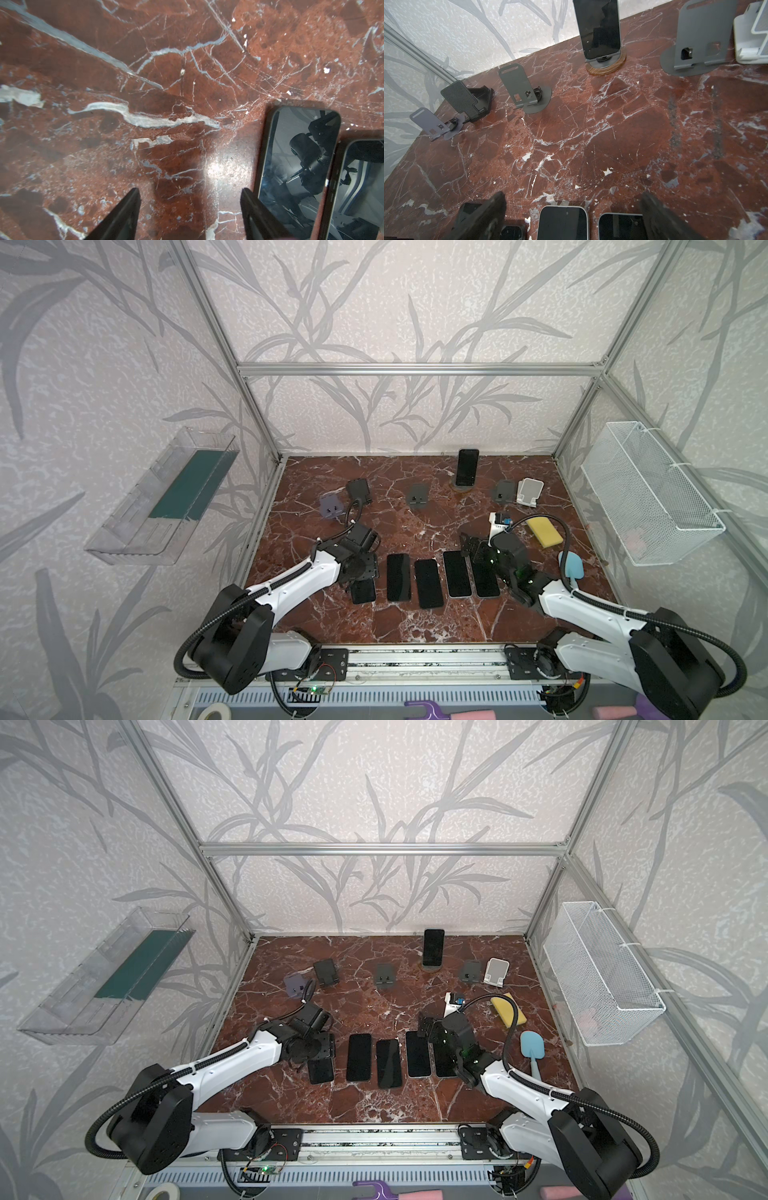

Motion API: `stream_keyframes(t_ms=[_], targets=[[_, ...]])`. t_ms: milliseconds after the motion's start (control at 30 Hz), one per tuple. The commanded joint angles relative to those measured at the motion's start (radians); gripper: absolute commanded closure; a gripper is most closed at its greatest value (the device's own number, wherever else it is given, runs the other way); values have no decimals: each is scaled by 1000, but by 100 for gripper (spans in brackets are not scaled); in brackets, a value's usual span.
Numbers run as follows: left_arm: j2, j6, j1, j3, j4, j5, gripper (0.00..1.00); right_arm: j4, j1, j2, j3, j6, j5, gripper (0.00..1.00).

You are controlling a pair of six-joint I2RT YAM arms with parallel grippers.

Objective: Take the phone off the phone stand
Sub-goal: 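Carry the pink-edged phone toward the robot beside the black phone row, then lower the pink-edged phone flat on the table and open the left gripper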

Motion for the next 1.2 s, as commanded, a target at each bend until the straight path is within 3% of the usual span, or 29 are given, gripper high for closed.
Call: stream_keyframes(t_ms=[0, 667, 1167], targets=[[15, -17, -8, 7, 27, 27, 49, 9, 1, -1, 17, -6, 8, 1], [131, 30, -17, 42, 25, -19, 50, 19, -1, 47, 28, -6, -3, 1], [238, 53, -17, 82, 52, -19, 43, 20, 0, 40, 28, -10, -6, 1]])
